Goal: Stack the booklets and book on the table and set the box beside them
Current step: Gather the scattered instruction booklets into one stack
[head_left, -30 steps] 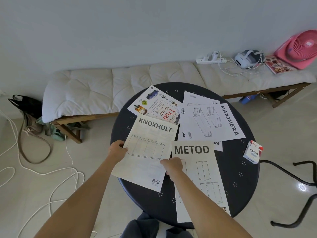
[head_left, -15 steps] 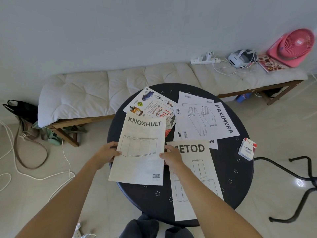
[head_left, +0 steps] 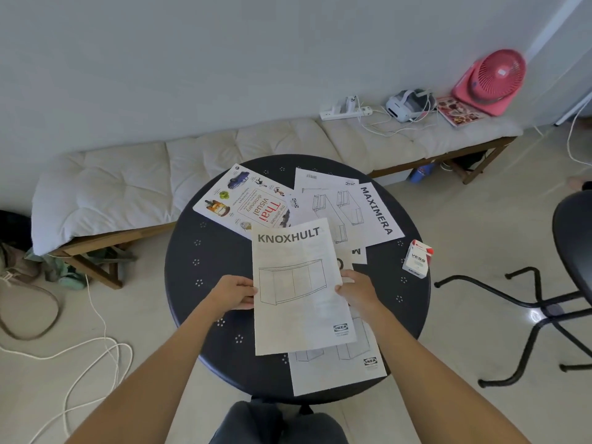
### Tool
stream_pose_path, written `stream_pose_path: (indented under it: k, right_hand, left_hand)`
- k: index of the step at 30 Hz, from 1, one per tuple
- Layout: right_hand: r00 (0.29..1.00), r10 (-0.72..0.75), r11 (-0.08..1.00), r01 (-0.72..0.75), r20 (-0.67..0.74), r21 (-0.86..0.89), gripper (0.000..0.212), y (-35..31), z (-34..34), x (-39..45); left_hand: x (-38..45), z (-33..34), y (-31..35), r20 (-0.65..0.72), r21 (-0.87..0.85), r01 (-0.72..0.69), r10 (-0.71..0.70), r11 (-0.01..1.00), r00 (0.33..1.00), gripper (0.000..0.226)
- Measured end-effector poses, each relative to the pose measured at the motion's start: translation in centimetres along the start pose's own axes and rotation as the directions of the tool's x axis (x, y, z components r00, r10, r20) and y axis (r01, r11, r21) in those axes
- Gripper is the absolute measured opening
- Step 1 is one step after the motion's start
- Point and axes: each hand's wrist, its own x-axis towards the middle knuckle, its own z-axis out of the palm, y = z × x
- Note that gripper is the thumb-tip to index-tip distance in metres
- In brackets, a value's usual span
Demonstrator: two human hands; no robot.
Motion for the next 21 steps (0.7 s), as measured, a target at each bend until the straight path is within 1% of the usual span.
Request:
stream_pose_path:
  k: [6, 8, 13, 15, 19, 21]
  right_hand:
    - [0.998, 0.049, 0.998, -0.05, -0.047, -0.04, 0.034, 2.9, -3.2, -1.1]
    - [0.997, 0.057, 0.997, -0.06, -0.042, -0.057, 0.032, 3.8, -3.8, -1.4]
    - [0.995, 0.073, 0.989, -0.08, -0.065, -0.125, 0.025, 6.2, -4.5, -1.5]
    - [0.994, 0.058, 0.982, -0.073, -0.089, -0.174, 0.021, 7.1, -4.5, -1.6]
    - [0.991, -0.025, 0.958, -0.013, -0.129, -0.286, 0.017, 7.8, -4.6, -1.8]
    - [0.99, -0.057, 0.941, 0.01, -0.13, -0.338, 0.017, 7.8, -4.6, -1.8]
  left_hand:
    - [-0.8, 4.3, -1.3, 0.032, 0.05, 0.007, -0.009, 0.999, 0.999, 0.013]
    - [-1.0, 5.5, -1.9, 0.015, 0.044, 0.019, -0.02, 0.999, 1.0, 0.012]
    - [-1.1, 8.0, -3.4, -0.073, 0.096, 0.071, -0.064, 0.993, 0.995, 0.011]
    - [-1.2, 8.9, -3.9, -0.143, 0.146, 0.088, -0.068, 0.985, 0.987, 0.009]
    - [-1.4, 9.8, -4.5, -0.279, 0.305, 0.075, 0.013, 0.949, 0.96, 0.023]
    - [-1.6, 9.9, -4.9, -0.316, 0.351, 0.075, 0.043, 0.933, 0.948, 0.022]
